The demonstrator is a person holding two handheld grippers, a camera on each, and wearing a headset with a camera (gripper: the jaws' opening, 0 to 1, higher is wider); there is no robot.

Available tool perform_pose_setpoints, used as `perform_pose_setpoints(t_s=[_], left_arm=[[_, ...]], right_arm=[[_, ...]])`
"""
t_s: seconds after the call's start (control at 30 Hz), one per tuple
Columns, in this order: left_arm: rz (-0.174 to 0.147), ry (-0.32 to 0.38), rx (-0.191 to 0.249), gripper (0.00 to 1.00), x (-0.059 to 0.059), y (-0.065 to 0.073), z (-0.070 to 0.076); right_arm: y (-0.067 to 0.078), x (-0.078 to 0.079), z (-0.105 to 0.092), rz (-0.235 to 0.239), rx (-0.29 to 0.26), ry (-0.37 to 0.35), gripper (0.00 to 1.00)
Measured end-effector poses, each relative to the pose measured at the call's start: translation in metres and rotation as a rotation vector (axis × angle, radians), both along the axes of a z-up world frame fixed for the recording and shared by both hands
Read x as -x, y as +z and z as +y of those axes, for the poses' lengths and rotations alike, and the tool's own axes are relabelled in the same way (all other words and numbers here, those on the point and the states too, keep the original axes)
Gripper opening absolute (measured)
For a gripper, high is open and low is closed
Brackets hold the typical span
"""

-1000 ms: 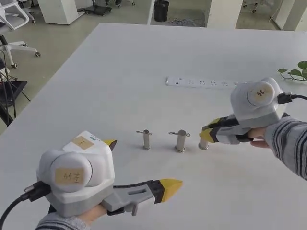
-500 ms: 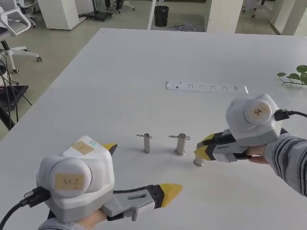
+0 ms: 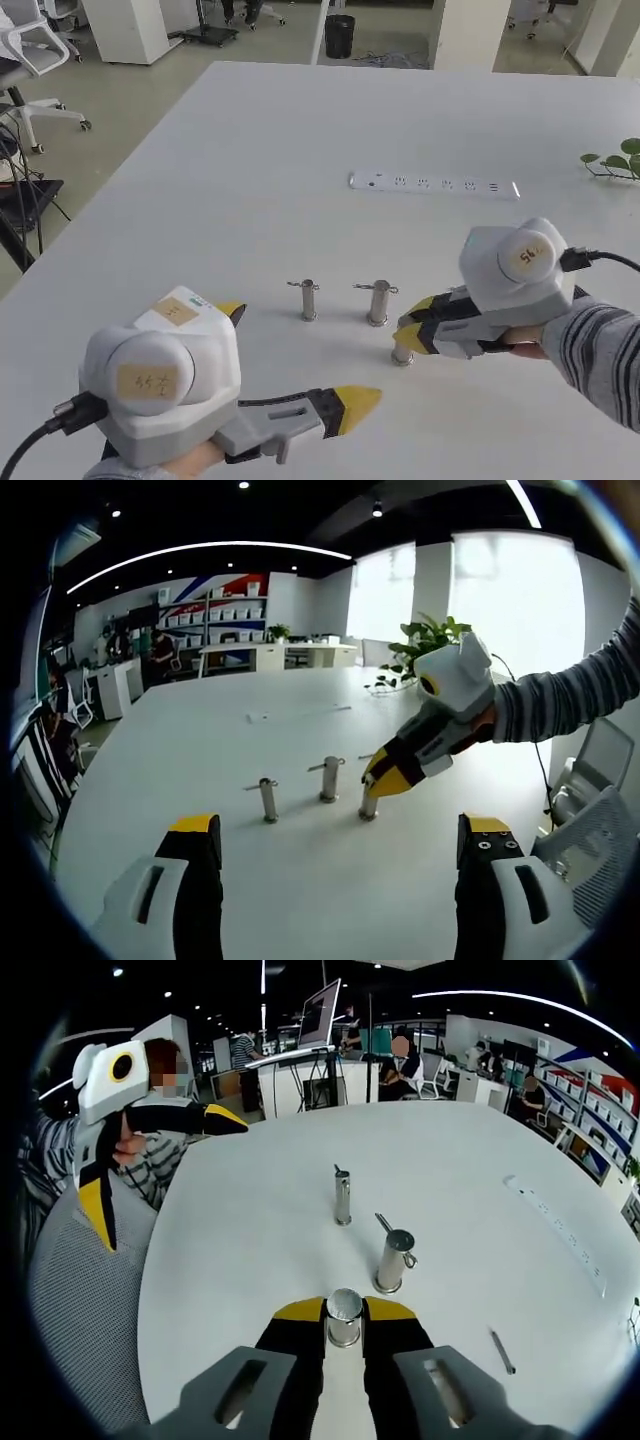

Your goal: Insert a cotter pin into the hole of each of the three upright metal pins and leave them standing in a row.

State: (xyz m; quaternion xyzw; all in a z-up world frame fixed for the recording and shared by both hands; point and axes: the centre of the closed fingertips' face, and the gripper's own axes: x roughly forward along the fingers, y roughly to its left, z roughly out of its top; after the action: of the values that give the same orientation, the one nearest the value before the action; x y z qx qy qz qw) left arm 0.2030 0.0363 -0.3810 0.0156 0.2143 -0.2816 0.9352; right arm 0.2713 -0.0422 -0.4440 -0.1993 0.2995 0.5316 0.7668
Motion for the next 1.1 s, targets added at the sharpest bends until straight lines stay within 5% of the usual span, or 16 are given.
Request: perform_pose_setpoints(t_s=[0.6, 0.7, 0.77, 1.1], left_arm=[[0.007, -0.003, -0.005, 0.97, 0.001, -0.002, 0.000], [0.007, -0.003, -0.003, 0.97, 0.001, -0.002, -0.001], [0.006, -0.001, -0.004, 0.97, 0.001, -0.002, 0.000], [0.004, 0.002, -0.007, 0.97, 0.000, -0.001, 0.001]], right_arm=[[-0.002, 0.004, 0.002, -0.012, -0.010, 0.057, 0.09], [-0.008, 0.007, -0.003, -0.051, 0.066, 0.110, 0.11], [-0.007, 0.008, -0.001, -0.057, 0.059, 0.115, 0.12], [0.005, -0.001, -0.017, -0.009, 0.034, 0.075, 0.19]])
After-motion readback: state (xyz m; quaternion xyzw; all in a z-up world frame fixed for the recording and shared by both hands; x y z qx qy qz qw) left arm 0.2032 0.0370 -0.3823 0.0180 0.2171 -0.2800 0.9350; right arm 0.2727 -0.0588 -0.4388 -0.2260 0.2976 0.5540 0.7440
